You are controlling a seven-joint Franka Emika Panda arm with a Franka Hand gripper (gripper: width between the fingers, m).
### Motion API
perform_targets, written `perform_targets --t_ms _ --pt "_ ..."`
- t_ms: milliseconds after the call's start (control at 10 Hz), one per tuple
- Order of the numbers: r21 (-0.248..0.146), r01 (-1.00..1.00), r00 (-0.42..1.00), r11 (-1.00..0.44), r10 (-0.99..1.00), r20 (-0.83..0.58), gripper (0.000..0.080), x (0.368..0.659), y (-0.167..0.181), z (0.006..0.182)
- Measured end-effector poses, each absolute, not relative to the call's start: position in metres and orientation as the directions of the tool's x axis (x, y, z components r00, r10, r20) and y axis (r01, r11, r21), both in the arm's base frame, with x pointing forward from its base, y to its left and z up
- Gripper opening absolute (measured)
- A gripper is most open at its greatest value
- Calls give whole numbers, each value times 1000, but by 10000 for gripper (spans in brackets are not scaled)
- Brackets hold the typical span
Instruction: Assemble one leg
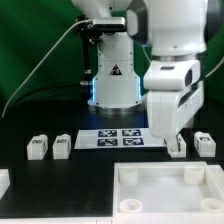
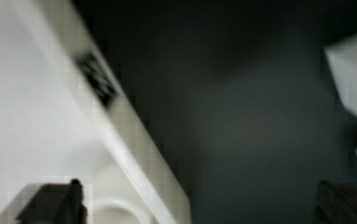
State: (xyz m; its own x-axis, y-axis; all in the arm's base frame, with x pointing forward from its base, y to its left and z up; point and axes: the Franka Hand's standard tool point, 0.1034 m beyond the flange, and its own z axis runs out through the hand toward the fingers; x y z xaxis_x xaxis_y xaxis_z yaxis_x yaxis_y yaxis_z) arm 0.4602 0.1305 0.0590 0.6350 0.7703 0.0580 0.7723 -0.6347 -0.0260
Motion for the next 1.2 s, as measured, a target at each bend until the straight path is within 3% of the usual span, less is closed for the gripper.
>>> perform_targets --t_ms 200,400,700,800,1000,1200 --pt "-48 588 808 -807 586 61 649 453 166 64" --pt "-81 372 928 -925 370 46 649 450 175 64" --pt "-111 101 995 -989 100 14 649 446 178 62" --pt "-109 85 996 -990 87 -18 649 431 177 54" --pt "-93 72 989 -993 83 -119 649 412 174 48" --pt "-83 22 912 -996 54 -406 649 406 180 50"
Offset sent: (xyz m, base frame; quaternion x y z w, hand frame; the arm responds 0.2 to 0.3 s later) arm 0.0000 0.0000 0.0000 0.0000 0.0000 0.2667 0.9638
